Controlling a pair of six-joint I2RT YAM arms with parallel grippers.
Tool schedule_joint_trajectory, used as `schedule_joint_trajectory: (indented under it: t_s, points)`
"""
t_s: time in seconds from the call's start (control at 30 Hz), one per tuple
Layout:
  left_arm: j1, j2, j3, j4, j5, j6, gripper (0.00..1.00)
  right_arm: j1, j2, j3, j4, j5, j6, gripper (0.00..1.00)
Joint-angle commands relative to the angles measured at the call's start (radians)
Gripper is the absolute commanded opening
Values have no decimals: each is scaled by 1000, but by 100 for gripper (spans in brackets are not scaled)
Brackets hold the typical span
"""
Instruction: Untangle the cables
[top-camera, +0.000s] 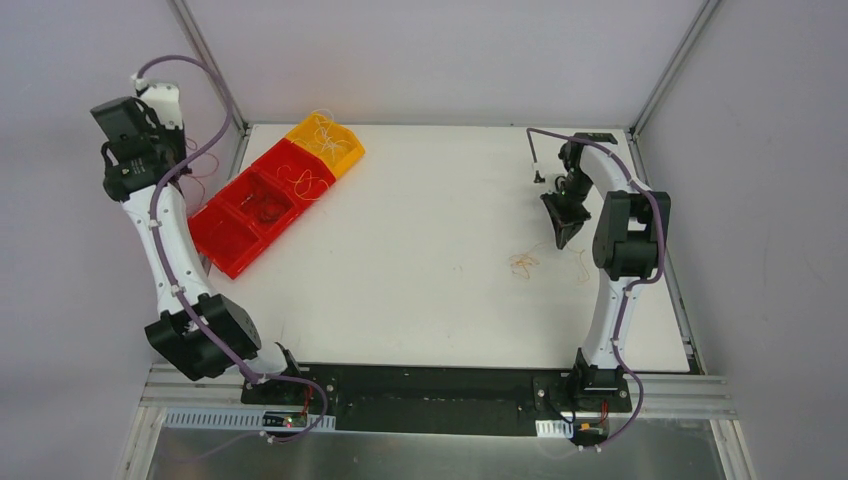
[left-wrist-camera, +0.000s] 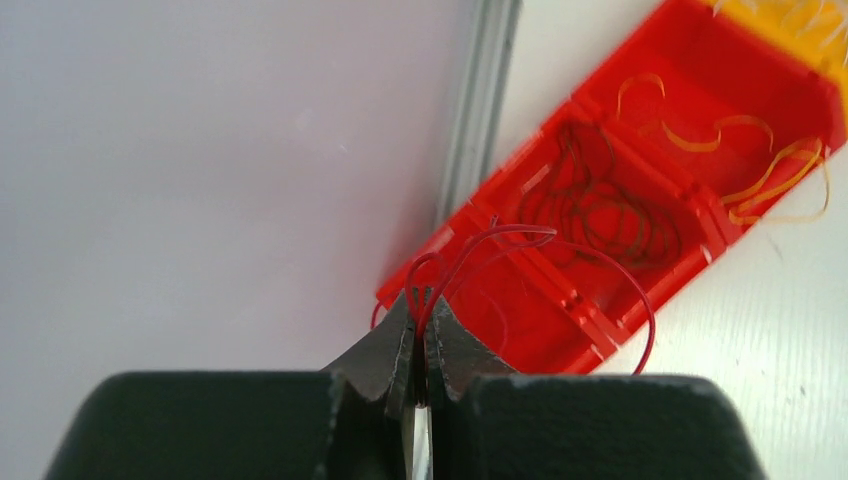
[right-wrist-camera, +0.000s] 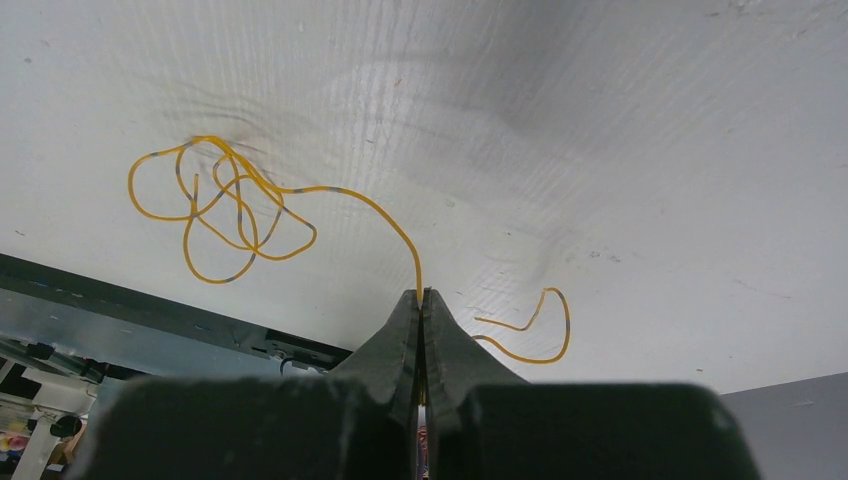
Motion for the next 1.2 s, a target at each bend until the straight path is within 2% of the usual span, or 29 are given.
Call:
schedule_joint_trajectory:
  t_s: [0.0,0.2,0.33,0.5,0.7,0.73,0.8,0.87,0.93,1.07,1.17]
  points:
    - [6,-38,-156,47,15,22,0,8,6,36,-66,16,2,0]
    - [6,44,-347,104,34,2,0,10,11,45,-80,12,5,0]
    - [-2,201,-331,138,69,-103,0,22,28,84,-108,16,6,0]
    - [-31,316,-360,262,-62,-88,0,23,23,138,-143,-26,-3,0]
    - [-36,384,-353,265,-205,-31,0,25,-10,183,-175,-151,-23,0]
    - [-35,371,-359,263,-196,-24,10,25,-20,189,-174,-185,-23,0]
    - [-36,315,-381,258,-156,-13,38,29,-40,206,-173,-263,-19,0]
    - [-36,240,-397,241,-94,-22,60,35,-63,223,-163,-339,-2,0]
    - [-35,181,-385,200,-42,-50,70,47,-94,236,-137,-411,24,0]
    - [-35,85,-322,103,52,-80,86,98,-166,232,-29,-510,95,0]
    - [-37,16,-289,76,198,-85,90,143,-207,218,55,-550,160,0]
